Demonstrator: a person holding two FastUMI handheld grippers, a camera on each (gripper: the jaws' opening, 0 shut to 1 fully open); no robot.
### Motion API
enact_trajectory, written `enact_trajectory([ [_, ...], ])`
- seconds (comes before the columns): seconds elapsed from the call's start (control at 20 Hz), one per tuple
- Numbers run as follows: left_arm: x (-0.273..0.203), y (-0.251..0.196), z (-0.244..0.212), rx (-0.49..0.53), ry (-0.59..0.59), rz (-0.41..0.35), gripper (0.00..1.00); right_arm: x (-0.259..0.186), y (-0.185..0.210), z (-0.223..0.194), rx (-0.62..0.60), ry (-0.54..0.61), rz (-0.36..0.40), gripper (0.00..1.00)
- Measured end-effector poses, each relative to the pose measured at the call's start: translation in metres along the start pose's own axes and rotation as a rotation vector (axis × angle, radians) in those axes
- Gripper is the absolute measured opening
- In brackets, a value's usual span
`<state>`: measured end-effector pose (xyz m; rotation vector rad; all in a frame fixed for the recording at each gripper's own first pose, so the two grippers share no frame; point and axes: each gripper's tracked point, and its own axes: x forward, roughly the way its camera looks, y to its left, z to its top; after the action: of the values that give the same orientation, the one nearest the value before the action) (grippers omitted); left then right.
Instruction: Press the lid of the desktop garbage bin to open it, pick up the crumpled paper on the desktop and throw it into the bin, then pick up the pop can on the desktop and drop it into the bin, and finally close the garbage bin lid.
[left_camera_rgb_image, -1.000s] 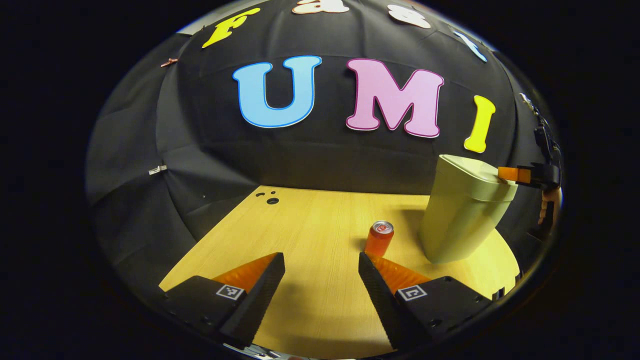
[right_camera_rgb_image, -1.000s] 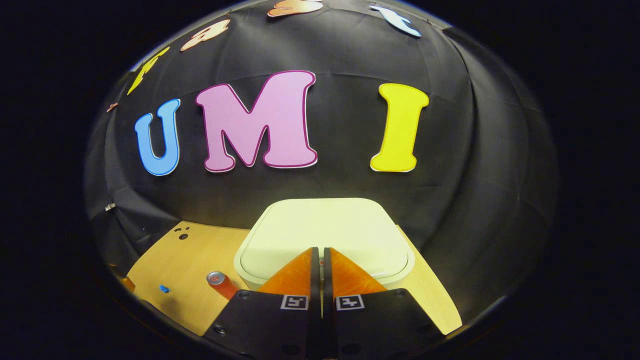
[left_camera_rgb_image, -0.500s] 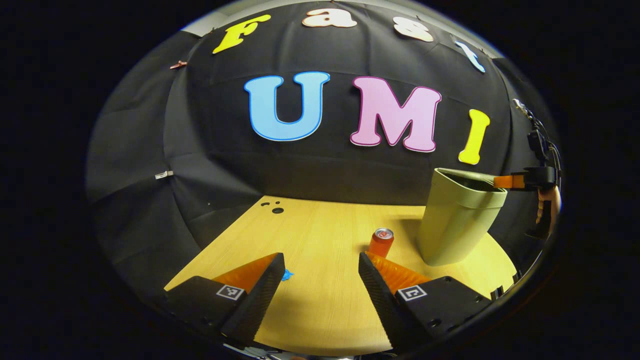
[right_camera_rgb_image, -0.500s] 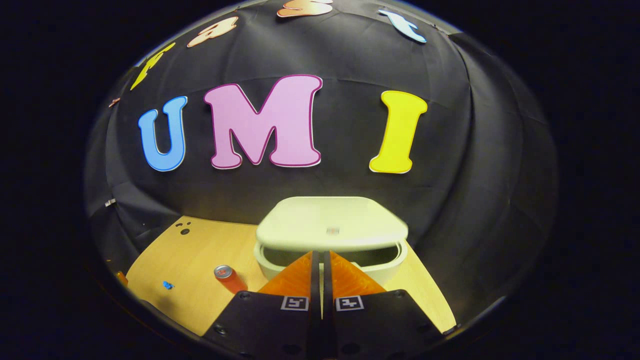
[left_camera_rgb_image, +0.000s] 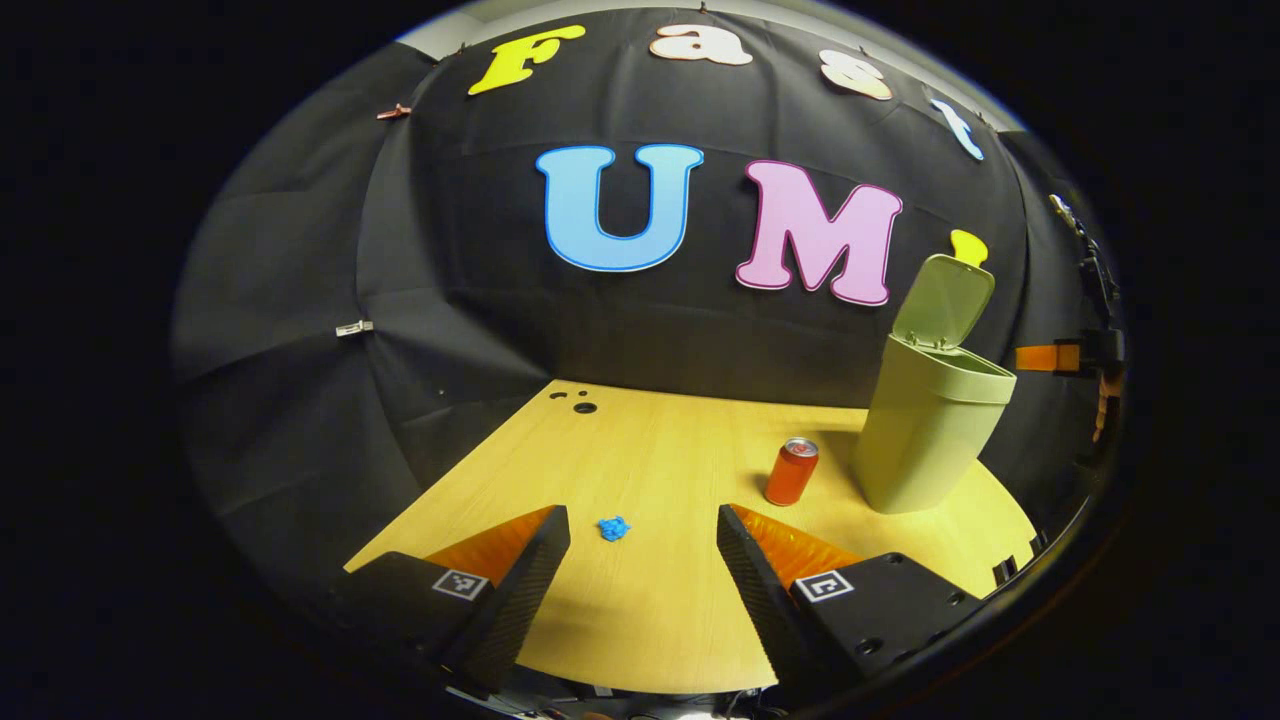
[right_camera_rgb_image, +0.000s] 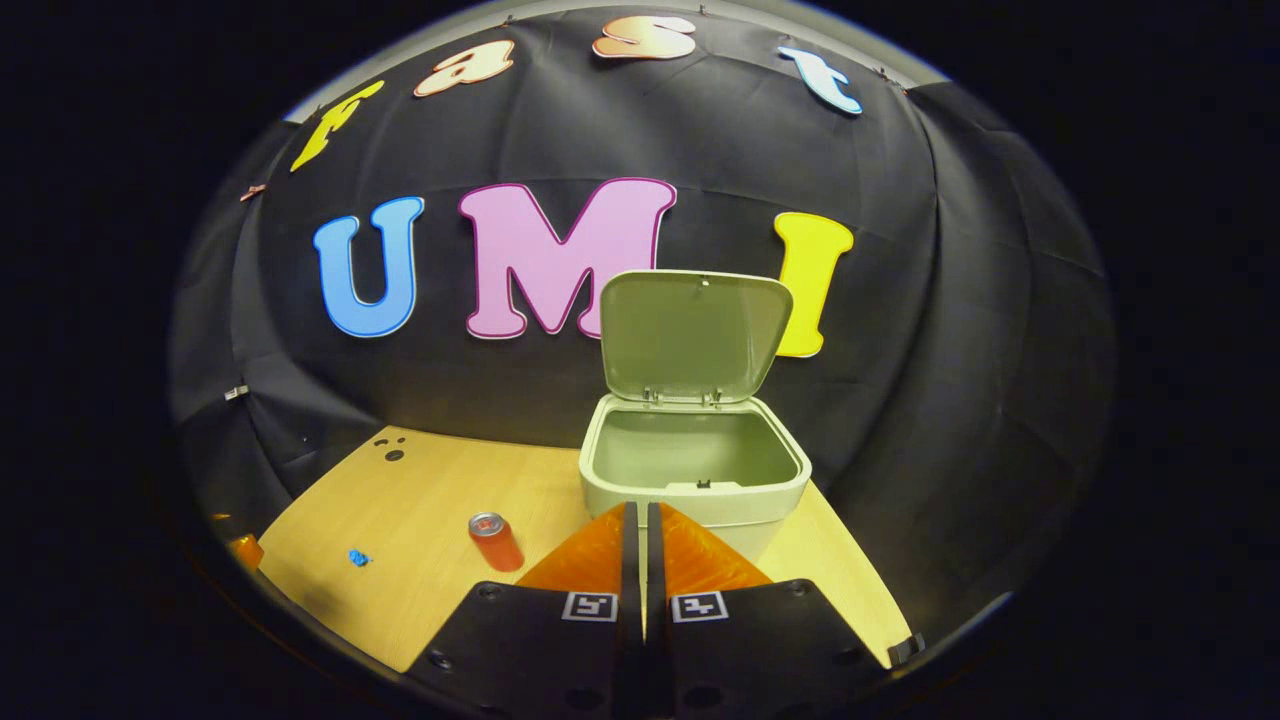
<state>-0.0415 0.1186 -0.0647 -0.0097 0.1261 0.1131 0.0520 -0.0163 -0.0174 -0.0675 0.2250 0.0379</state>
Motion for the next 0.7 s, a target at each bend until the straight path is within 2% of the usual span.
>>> enact_trajectory([
  [0.25, 0.021, 0.011, -0.016, -0.018, 0.043, 0.002, 0.96, -0.003, 0.006, -0.011, 0.028, 0.010, 0.010, 0.05],
  [0.4, 0.042, 0.021, -0.028, 0.009, 0.072, 0.030, 0.96, 0.003, 0.003, -0.019, 0.027, 0.014, 0.010, 0.05],
  [0.45, 0.052, 0.023, -0.033, 0.015, 0.079, 0.036, 0.96, 0.003, 0.000, -0.023, 0.025, 0.018, 0.007, 0.10],
  [0.55, 0.071, 0.029, -0.043, 0.020, 0.105, 0.056, 0.96, 0.007, -0.003, -0.037, 0.029, 0.041, 0.015, 0.24],
  [0.65, 0.093, 0.028, -0.053, 0.029, 0.140, 0.060, 0.96, 0.010, -0.004, -0.050, 0.035, 0.069, 0.022, 0.59],
  [0.7, 0.104, 0.026, -0.056, 0.037, 0.154, 0.056, 0.96, 0.012, -0.006, -0.058, 0.039, 0.091, 0.022, 0.70],
])
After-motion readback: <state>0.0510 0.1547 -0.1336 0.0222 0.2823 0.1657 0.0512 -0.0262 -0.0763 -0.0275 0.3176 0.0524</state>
